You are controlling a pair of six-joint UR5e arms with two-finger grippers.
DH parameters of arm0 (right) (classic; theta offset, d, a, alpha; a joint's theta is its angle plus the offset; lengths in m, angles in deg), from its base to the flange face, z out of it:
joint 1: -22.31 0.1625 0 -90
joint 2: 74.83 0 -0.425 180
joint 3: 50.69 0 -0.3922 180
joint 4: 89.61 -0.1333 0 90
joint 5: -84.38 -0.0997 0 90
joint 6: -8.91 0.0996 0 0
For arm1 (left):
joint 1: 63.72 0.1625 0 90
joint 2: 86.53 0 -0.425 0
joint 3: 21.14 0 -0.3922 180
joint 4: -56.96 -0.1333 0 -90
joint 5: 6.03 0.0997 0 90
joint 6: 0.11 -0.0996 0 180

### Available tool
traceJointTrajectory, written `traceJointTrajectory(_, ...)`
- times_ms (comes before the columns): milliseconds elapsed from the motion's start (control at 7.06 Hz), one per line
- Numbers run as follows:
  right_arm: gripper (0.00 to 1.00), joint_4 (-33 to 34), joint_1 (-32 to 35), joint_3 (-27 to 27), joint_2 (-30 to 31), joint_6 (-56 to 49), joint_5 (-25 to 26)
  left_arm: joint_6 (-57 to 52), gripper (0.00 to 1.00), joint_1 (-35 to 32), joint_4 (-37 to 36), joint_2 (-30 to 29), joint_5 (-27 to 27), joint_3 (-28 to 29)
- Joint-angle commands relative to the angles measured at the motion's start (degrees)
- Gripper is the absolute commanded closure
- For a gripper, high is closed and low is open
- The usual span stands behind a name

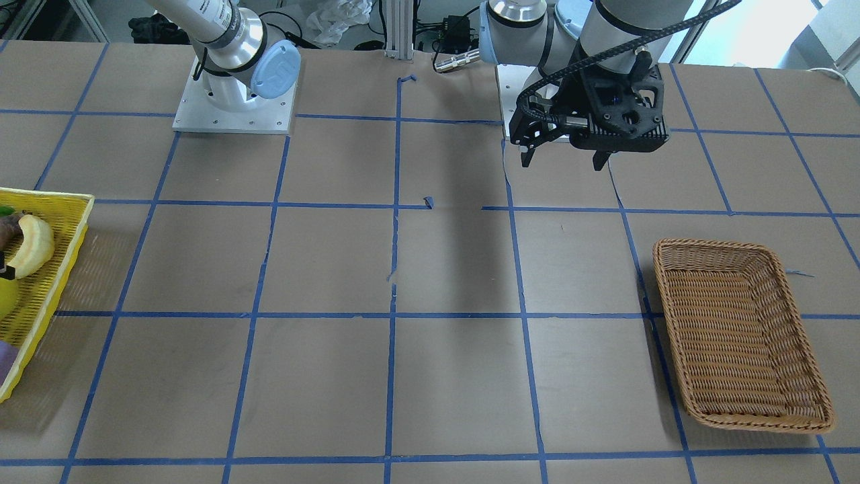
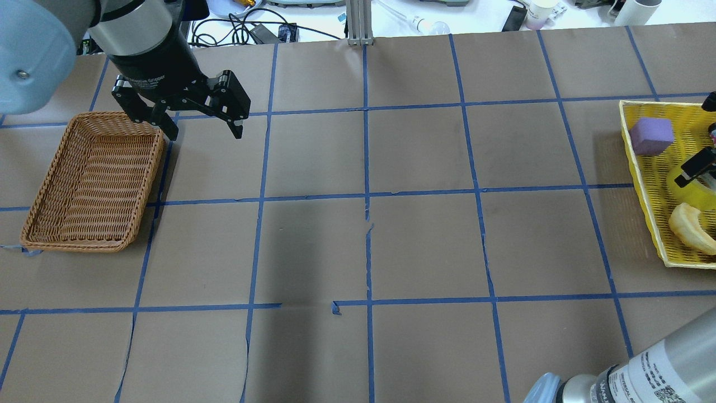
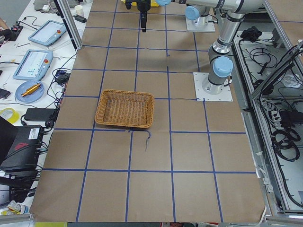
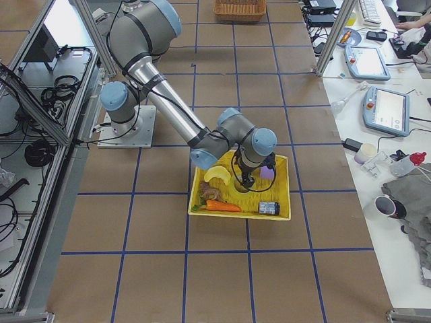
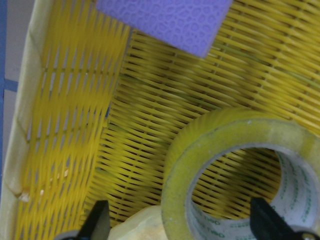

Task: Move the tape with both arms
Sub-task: 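Reach the right gripper into the yellow tray and grasp the yellow tape roll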

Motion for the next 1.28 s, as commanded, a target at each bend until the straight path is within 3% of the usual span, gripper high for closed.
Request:
traceJointTrajectory(0,0.49,0.1,0.0,2.0,-0.3,0.4,0.2,0.0,0.00,0.0,0.0,0.0,0.0,0.0)
traceJointTrajectory(142,0.87,0.1,0.0,2.0,0.2,0.5,0.3,0.0,0.00,0.0,0.0,0.0,0.0,0.0)
traceJointTrajectory(283,1.00,0.3,0.0,1.8,0.3,0.6,1.2,0.0,0.00,0.1,0.0,0.0,0.1,0.0)
traceJointTrajectory(708,1.00,0.0,0.1,1.5,3.0,0.9,2.3,0.0,0.00,0.0,0.0,0.0,0.0,0.0)
traceJointTrajectory(1133,1.00,-4.9,5.5,1.7,12.5,1.4,3.3,0.0,0.00,0.1,0.0,0.0,0.0,0.0)
